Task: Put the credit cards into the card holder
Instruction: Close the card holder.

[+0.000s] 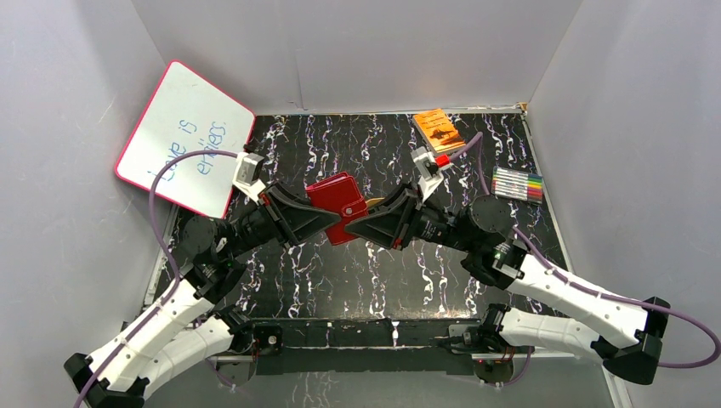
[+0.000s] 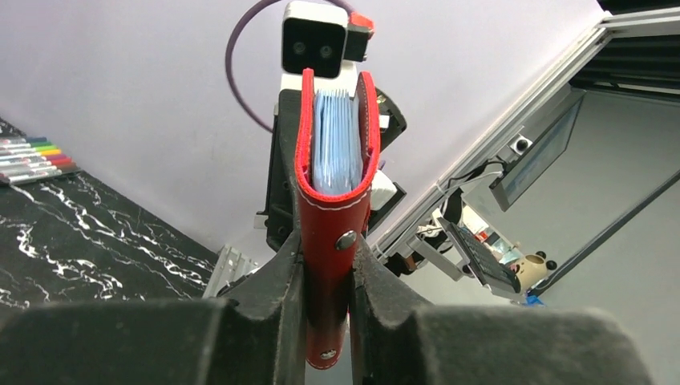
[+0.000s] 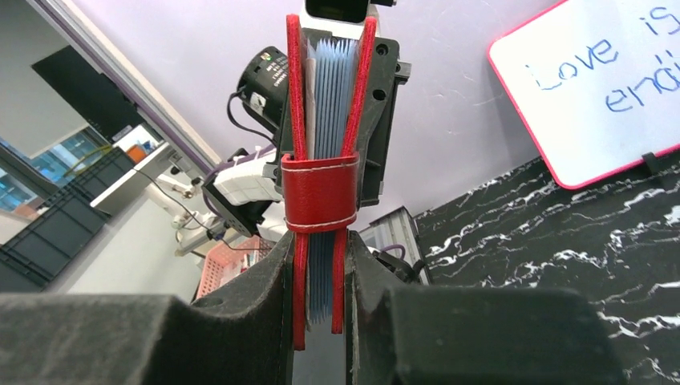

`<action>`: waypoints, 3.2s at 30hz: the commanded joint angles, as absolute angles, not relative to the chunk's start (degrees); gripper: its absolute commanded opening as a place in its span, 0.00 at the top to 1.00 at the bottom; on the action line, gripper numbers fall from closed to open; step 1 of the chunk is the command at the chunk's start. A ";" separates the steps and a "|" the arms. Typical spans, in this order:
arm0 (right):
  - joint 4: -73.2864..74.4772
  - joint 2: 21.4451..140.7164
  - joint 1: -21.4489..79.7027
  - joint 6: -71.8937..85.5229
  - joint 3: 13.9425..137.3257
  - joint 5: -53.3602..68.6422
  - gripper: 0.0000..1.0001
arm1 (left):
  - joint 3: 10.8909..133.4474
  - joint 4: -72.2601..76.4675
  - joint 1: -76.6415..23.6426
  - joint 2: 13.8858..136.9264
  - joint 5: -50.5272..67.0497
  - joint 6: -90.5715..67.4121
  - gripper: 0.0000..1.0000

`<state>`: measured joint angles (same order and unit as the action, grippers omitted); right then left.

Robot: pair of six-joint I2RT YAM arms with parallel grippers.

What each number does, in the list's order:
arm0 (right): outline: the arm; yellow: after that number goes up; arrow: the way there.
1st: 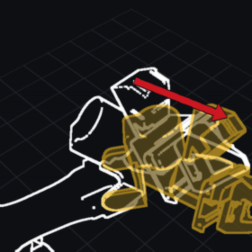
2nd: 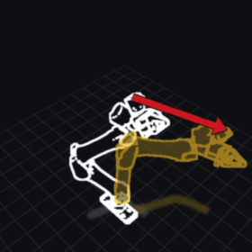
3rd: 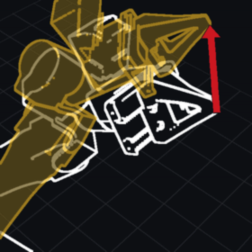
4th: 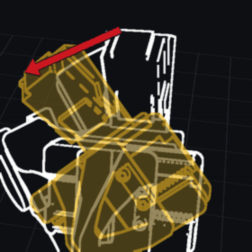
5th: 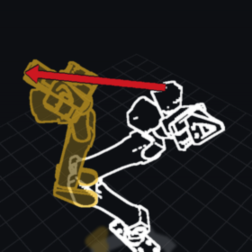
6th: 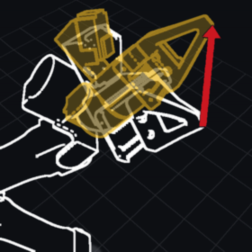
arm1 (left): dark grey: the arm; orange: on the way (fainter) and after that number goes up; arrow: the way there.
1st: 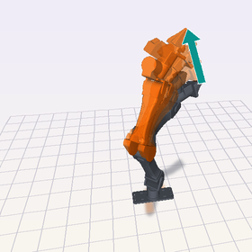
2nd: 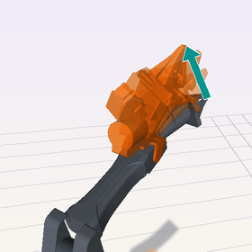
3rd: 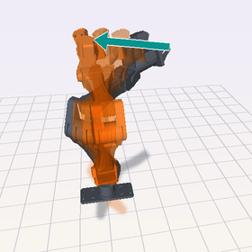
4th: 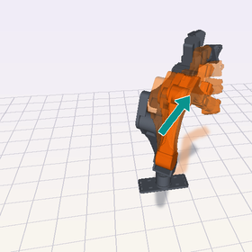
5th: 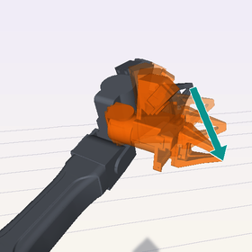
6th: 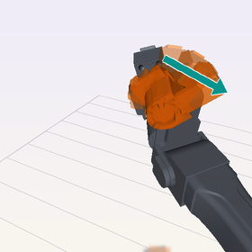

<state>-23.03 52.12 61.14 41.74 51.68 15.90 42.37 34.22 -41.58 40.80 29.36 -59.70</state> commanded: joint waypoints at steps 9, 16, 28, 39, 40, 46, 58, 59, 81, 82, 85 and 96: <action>6.17 50.08 61.43 28.62 68.21 9.28 0.19 | 52.29 11.74 -41.65 35.46 24.18 -49.64 1.00; 3.69 53.64 61.35 30.12 69.54 7.60 0.08 | 53.25 10.45 -41.64 35.65 25.34 -48.38 1.00; -3.97 56.23 61.37 34.11 67.38 10.15 0.19 | 52.30 10.96 -41.61 35.46 25.73 -48.53 1.00; -5.41 56.95 61.38 36.09 65.62 8.02 0.29 | 52.38 11.42 -41.64 35.24 26.91 -48.28 1.00; -5.51 56.97 61.36 36.12 65.57 8.00 0.30 | 52.38 11.35 -41.61 35.27 27.06 -48.35 1.00; -2.98 57.79 61.40 36.69 66.09 6.01 0.37 | 52.11 12.57 -41.60 35.11 27.94 -48.69 1.00; -3.64 55.06 61.38 33.76 66.97 8.70 0.21 | 51.88 9.41 -41.66 33.00 24.31 -47.26 1.00; -3.81 55.23 61.41 33.84 67.17 8.78 0.20 | 51.88 9.40 -41.66 33.09 24.50 -47.35 1.00; -10.73 58.09 61.08 38.02 66.11 10.16 0.15 | 51.97 9.28 -41.59 34.34 25.69 -47.56 1.00; -11.85 57.91 61.00 38.58 65.57 10.30 0.13 | 51.95 9.16 -41.65 34.31 25.67 -47.44 1.00; -14.07 57.42 60.79 39.46 64.51 11.04 0.12 | 51.82 8.53 -41.64 34.20 25.25 -47.00 1.00; -12.86 57.82 60.56 39.11 64.77 12.67 0.26 | 51.90 8.66 -41.66 33.79 25.04 -47.28 1.00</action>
